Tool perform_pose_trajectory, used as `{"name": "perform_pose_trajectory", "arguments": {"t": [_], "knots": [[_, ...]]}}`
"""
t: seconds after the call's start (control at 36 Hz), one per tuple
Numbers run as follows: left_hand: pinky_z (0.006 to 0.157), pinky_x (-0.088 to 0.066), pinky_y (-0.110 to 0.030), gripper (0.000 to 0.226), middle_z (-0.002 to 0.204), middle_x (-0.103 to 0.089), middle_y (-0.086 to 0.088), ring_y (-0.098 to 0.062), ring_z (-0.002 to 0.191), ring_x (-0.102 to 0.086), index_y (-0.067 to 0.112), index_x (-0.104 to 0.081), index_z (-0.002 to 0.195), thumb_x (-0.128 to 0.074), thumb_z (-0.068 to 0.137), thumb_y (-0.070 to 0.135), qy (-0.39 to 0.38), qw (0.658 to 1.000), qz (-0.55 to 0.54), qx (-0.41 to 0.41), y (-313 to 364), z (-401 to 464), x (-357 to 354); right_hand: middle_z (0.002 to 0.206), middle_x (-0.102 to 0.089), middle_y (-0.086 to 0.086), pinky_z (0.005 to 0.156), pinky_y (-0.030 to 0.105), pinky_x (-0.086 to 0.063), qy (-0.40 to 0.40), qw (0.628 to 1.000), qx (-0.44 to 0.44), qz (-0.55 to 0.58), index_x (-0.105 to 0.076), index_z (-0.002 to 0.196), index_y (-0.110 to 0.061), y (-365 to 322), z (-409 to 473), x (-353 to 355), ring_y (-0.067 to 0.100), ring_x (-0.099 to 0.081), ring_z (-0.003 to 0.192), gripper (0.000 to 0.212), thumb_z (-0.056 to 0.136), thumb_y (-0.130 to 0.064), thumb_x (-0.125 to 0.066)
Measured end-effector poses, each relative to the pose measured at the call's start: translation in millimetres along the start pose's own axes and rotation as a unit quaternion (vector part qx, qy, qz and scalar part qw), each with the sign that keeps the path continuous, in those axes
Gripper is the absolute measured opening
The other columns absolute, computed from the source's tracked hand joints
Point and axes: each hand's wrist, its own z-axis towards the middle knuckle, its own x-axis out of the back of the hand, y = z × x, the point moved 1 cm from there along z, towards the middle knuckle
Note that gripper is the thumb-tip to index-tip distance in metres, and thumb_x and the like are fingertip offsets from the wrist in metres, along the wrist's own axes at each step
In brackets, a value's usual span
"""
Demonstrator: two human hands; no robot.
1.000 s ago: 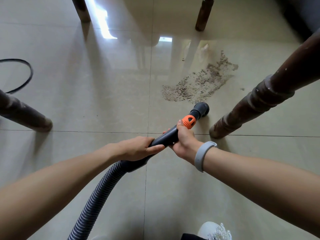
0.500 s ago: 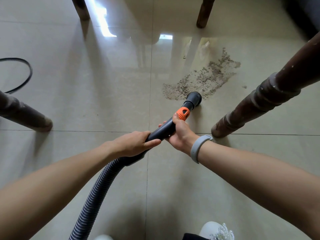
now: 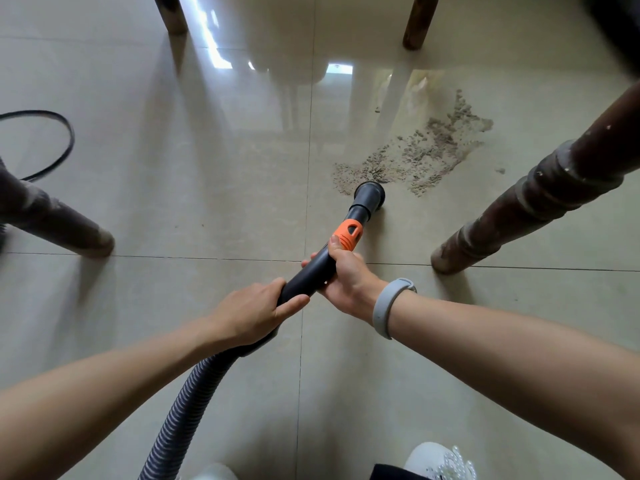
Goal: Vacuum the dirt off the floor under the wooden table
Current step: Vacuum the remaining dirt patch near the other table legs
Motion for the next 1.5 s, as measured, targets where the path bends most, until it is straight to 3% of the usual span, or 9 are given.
{"name": "perform_pose_trajectory", "arguments": {"t": [0.22, 0.36, 0.56, 0.78, 0.94, 1.17, 1.31, 1.44, 1.5], "knots": [[0.07, -0.042, -0.036, 0.044, 0.078, -0.055, 0.0, -0.027, 0.079, -0.056, 0.018, -0.043, 0.091, -0.031, 0.093, 0.06, 0.023, 0.999, -0.011, 0.028, -10.9, -12.0, -8.9, 0.098, -0.056, 0.015, 0.085, 0.047, -0.049, -0.021, 0.999, -0.001, -0.028, -0.034, 0.132, -0.003, 10.1, -1.3, -11.4, 0.027, -0.062, 0.086, 0.044, 0.099, -0.028, -0.049], [0.071, -0.045, -0.037, 0.049, 0.085, -0.064, -0.004, -0.029, 0.085, -0.06, 0.016, -0.048, 0.104, -0.03, 0.093, 0.061, 0.043, 0.998, -0.014, 0.046, -17.2, -14.7, -14.1, 0.095, -0.056, 0.013, 0.082, 0.046, -0.048, -0.029, 0.999, -0.005, -0.03, -0.036, 0.131, -0.002, 13.7, 0.4, -16.5, 0.026, -0.062, 0.083, 0.044, 0.099, -0.028, -0.049], [0.069, -0.044, -0.037, 0.045, 0.078, -0.062, -0.001, -0.029, 0.081, -0.06, 0.018, -0.042, 0.091, -0.03, 0.093, 0.061, 0.061, 0.997, -0.009, 0.05, -18.3, -14.0, -15.5, 0.096, -0.056, 0.013, 0.087, 0.045, -0.047, -0.046, 0.998, -0.016, -0.031, -0.04, 0.119, -0.003, 13.1, 3.3, -17.7, 0.027, -0.061, 0.086, 0.032, 0.099, -0.027, -0.049], [0.064, -0.041, -0.035, 0.044, 0.077, -0.061, -0.002, -0.028, 0.077, -0.058, 0.019, -0.041, 0.085, -0.033, 0.092, 0.061, 0.064, 0.995, -0.05, 0.063, -26.1, -0.7, -12.3, 0.098, -0.055, 0.013, 0.086, 0.044, -0.047, -0.03, 0.998, -0.018, -0.056, -0.036, 0.128, -0.004, 3.7, 15.2, -30.6, 0.026, -0.061, 0.083, 0.04, 0.099, -0.028, -0.049], [0.074, -0.052, -0.04, 0.054, 0.074, -0.066, -0.002, -0.024, 0.073, -0.064, 0.021, -0.049, 0.079, -0.031, 0.079, 0.072, 0.076, 0.984, -0.151, 0.054, -27.9, 24.1, 5.4, 0.089, -0.055, 0.011, 0.08, 0.044, -0.047, -0.012, 0.996, 0.001, -0.091, -0.038, 0.117, -0.01, -22.6, 30.5, -49.2, 0.027, -0.061, 0.08, 0.028, 0.099, -0.031, -0.048], [0.071, -0.051, -0.036, 0.044, 0.074, -0.069, -0.008, -0.026, 0.072, -0.066, 0.015, -0.052, 0.074, -0.043, 0.094, 0.053, 0.086, 0.966, -0.241, 0.032, -19.4, 57.2, 29.5, 0.087, -0.055, 0.009, 0.079, 0.046, -0.052, 0.007, 0.99, 0.028, -0.139, -0.038, 0.116, -0.012, -57.2, 44.8, -67.5, 0.024, -0.06, 0.07, 0.034, 0.096, -0.037, -0.052], [0.064, -0.047, -0.03, 0.042, 0.069, -0.063, -0.005, -0.019, 0.061, -0.059, 0.013, -0.052, 0.075, -0.043, 0.095, 0.049, 0.066, 0.959, -0.276, 0.022, -12.2, 67.6, 40.4, 0.086, -0.056, 0.01, 0.069, 0.042, -0.05, 0.03, 0.991, 0.041, -0.124, -0.039, 0.13, -0.007, -65.4, 47.4, -69.6, 0.023, -0.06, 0.067, 0.048, 0.096, -0.037, -0.054], [0.062, -0.048, -0.03, 0.044, 0.067, -0.065, -0.005, -0.018, 0.059, -0.059, 0.013, -0.053, 0.074, -0.043, 0.095, 0.05, 0.053, 0.959, -0.278, 0.014, -12.9, 63.4, 41.2, 0.091, -0.056, 0.012, 0.072, 0.042, -0.051, 0.038, 0.993, 0.03, -0.11, -0.039, 0.128, -0.008, -62.8, 49.2, -63.7, 0.025, -0.06, 0.071, 0.047, 0.095, -0.037, -0.056], [0.062, -0.048, -0.029, 0.045, 0.068, -0.066, -0.005, -0.017, 0.059, -0.06, 0.012, -0.055, 0.075, -0.042, 0.095, 0.05, 0.044, 0.961, -0.272, 0.012, -14.9, 58.4, 39.4, 0.103, -0.057, 0.014, 0.078, 0.044, -0.053, 0.035, 0.993, 0.022, -0.106, -0.039, 0.126, -0.008, -57.8, 48.8, -60.2, 0.028, -0.062, 0.083, 0.046, 0.094, -0.036, -0.056]]}}
